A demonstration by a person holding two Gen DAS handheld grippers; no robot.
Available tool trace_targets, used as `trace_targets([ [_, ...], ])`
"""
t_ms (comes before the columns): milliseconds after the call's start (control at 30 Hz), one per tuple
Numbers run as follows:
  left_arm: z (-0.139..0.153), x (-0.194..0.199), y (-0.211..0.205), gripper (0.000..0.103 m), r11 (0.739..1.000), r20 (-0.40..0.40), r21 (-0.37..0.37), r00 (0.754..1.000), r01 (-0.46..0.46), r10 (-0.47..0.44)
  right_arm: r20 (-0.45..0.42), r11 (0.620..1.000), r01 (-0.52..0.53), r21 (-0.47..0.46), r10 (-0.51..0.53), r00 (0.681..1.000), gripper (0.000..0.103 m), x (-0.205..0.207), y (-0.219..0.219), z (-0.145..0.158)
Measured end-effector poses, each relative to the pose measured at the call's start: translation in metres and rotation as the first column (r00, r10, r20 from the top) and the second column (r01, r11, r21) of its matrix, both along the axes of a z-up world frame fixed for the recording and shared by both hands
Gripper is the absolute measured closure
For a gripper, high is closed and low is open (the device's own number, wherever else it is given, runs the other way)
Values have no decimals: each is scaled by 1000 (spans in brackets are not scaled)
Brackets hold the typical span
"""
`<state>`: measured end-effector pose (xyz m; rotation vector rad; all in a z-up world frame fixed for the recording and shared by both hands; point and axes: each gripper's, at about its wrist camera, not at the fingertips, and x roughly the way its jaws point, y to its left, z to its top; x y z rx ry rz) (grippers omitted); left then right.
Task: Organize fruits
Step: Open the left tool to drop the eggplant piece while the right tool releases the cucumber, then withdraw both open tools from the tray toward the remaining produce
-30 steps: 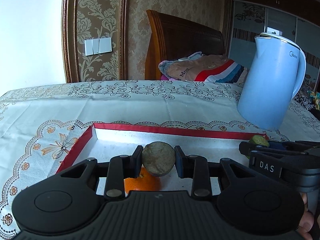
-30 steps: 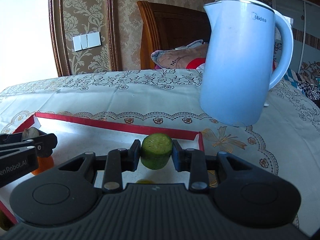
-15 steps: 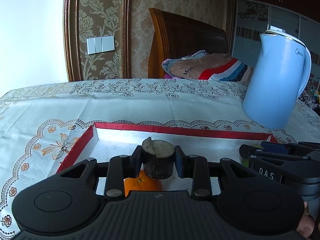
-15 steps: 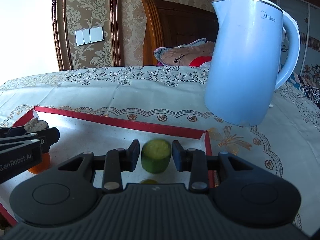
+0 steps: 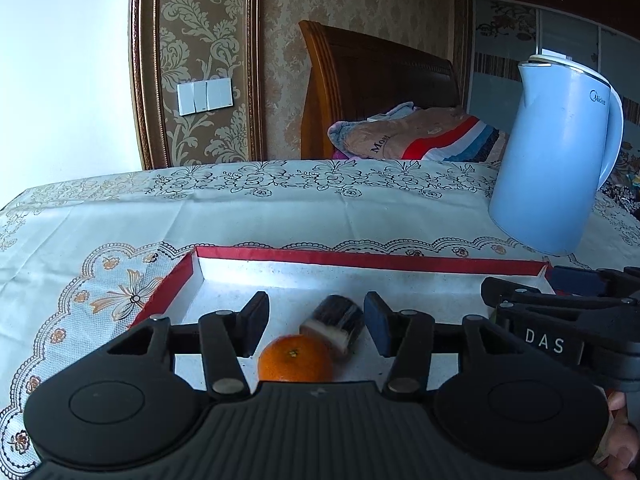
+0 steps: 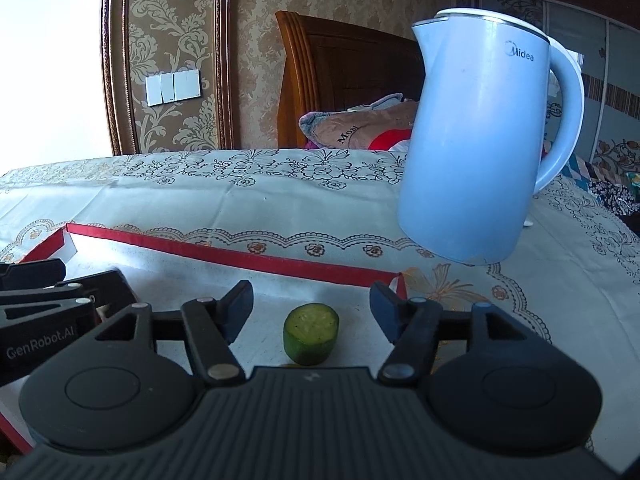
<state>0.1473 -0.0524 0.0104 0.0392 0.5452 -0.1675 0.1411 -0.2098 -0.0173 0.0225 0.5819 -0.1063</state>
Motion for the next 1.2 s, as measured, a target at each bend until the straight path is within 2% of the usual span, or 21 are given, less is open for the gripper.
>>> trace_targets([
  [167,-1,1,2,51,1000,-14,-10,1000,-5,5,10,1000,4,-1,-4,1000,31,-2,0,1],
  [333,-1,0,5,51,1000,-18,-17,1000,-5,5,14,1000,5,-1,-5,1000,31,-4,0,1],
  [467,0,-2,8,51,1000,-21,-29,1000,-9,8,28,1000,11,3,-11,1000,24,-7,-1,3],
  [667,1,-9,14,51,999,-13,-36,1000,-17,17,37,1000,5,2,-5,999,24,-16,0,3],
  [933,3,-23,19,51,999,11,-34,1000,-21,21,67,1000,9,-9,-9,998,16,-33,2,5],
  [1200,6,-39,22,51,999,37,-36,999,-8,9,74,1000,0,-3,0,997,15,-47,3,7],
])
